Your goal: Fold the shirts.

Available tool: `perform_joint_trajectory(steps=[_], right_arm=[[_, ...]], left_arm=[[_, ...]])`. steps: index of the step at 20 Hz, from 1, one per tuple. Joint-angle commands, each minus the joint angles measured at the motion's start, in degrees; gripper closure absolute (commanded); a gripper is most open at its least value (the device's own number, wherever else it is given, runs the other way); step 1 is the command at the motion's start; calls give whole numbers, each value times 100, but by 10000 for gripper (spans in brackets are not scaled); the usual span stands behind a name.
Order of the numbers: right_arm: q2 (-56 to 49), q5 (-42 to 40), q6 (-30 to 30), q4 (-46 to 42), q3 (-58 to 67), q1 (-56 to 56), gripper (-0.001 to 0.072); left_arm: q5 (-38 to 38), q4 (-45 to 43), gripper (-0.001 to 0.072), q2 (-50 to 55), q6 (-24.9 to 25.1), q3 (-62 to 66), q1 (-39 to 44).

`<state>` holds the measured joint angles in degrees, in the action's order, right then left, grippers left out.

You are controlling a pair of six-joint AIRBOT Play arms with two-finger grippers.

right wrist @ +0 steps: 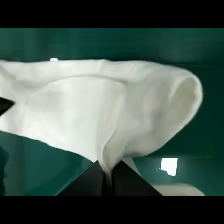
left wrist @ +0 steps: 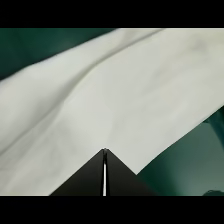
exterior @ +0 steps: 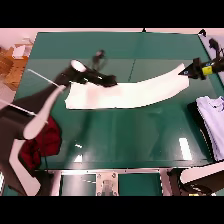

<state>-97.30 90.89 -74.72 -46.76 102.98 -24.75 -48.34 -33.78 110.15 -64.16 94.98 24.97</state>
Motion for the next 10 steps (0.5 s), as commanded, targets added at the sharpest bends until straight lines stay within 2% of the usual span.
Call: perform_joint_trajectory(steps=[1, 4, 7, 10], right_arm=[[487, 581, -334, 195, 520, 289, 698], [758, 573, -398, 358, 522, 586, 698], [855, 531, -428, 415, 538, 750, 698], [855, 505, -452, 413, 538, 758, 699]], left_arm=[[1016, 212, 684, 422, -74, 55, 964], [1084, 267, 684, 835, -361, 485, 1314], [807, 280, 684, 1137, -625, 863, 1366], [688, 254, 683, 1152, -623, 966, 1340]])
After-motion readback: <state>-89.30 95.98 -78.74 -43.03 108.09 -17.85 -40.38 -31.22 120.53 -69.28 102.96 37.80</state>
